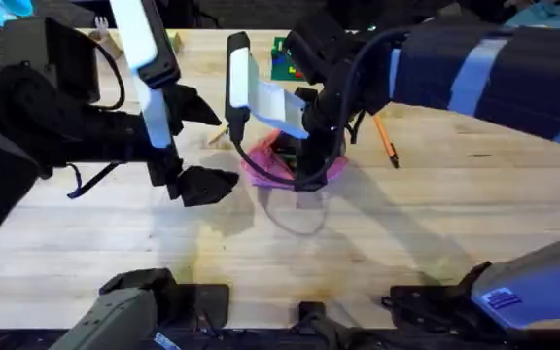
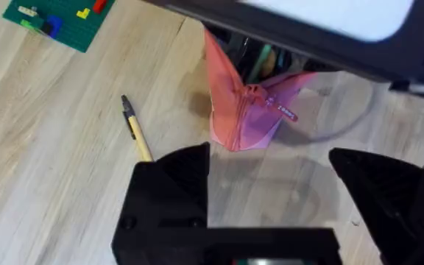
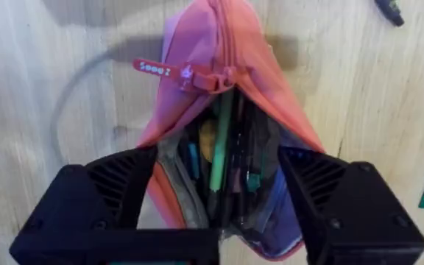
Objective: Unzip the bag, pick up the pens from the table one at a time and place them inside, then zip the bag closed.
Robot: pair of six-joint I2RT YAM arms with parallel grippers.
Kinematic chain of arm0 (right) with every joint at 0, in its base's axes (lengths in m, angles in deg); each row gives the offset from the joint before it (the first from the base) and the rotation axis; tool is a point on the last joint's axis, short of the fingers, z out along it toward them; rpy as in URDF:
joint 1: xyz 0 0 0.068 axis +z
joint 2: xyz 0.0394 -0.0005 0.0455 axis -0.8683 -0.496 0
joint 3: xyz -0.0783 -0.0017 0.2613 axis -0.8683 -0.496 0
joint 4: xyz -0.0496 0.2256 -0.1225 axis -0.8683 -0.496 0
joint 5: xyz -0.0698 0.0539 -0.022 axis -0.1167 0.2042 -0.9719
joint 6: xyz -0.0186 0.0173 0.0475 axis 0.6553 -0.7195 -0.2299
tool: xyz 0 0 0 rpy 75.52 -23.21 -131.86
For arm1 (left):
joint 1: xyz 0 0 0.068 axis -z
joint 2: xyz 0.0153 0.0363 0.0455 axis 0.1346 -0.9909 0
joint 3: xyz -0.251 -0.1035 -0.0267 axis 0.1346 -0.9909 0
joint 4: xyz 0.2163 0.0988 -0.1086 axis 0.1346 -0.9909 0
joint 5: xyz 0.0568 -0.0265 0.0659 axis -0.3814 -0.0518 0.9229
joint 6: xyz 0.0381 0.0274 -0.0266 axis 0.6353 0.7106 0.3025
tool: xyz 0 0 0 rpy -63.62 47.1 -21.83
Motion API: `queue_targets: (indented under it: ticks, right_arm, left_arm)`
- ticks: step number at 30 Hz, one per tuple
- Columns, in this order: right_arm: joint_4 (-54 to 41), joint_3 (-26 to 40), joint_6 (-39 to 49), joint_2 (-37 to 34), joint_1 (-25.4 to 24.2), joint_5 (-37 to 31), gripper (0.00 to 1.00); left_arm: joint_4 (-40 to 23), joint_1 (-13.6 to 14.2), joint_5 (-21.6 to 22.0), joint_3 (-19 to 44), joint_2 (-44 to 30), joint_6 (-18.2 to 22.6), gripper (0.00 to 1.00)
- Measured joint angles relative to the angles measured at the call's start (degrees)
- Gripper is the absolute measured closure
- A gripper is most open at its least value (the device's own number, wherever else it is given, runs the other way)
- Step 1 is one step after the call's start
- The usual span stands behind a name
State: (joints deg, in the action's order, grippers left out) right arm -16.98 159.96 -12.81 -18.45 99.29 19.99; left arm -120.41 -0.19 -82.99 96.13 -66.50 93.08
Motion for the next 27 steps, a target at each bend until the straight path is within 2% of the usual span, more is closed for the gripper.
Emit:
queue_targets:
  ticks: [19,27]
  right_arm:
    - [-0.69,0.02,-2.43,0.60,0.00,-0.02,0.004]
    - [-2.38,0.02,-4.85,7.56,0.00,0.02,0.004]
  left_arm:
    - [0.00,0.00,0.00,0.00,-0.01,0.00,0.007]
    - [0.00,0.00,0.00,0.00,-0.02,0.00,0.008]
